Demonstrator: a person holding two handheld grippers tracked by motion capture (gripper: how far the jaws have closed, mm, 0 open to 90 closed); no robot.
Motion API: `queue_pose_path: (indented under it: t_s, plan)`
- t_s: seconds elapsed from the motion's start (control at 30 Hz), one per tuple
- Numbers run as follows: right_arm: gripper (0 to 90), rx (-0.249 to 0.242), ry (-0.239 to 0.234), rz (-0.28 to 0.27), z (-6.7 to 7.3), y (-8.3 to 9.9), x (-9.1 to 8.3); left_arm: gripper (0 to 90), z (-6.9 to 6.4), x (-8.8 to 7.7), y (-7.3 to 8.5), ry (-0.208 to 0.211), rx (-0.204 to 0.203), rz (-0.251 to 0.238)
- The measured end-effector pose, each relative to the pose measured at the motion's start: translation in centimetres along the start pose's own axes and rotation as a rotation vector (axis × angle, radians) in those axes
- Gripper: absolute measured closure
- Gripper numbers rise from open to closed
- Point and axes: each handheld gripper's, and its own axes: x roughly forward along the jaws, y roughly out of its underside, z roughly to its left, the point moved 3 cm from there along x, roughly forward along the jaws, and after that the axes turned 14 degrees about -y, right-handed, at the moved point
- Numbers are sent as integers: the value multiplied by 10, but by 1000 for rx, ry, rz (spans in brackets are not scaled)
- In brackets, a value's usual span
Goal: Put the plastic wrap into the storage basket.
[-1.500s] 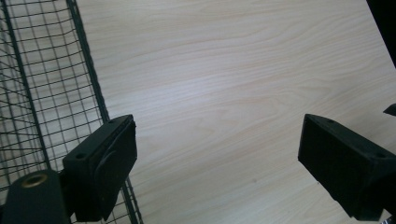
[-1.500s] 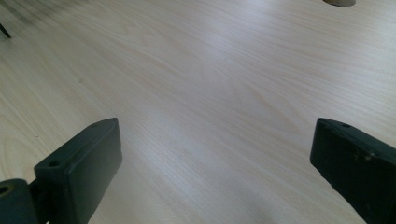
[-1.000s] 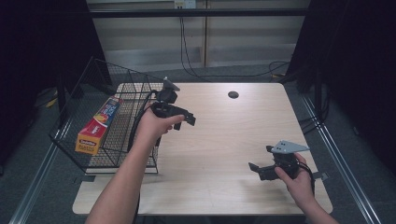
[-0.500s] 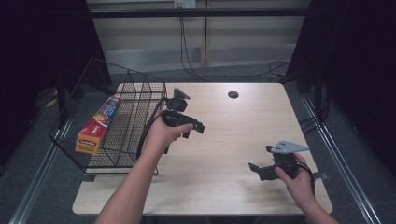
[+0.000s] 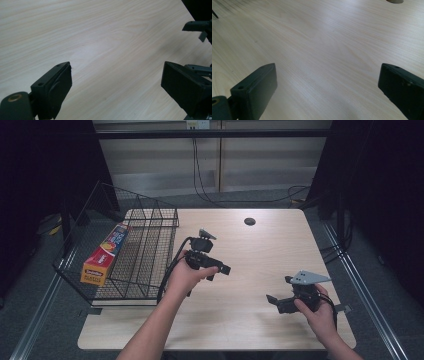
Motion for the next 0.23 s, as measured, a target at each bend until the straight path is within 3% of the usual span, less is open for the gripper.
queue_pose_path:
  t_s: [0.17,0.23]
  plan:
    - [19,-5,-1,0,0,0,0,86,-4,5,6,-9,16,-15]
    - [19,2,-4,3,-1,1,-1,86,-6,6,7,-6,3,-27]
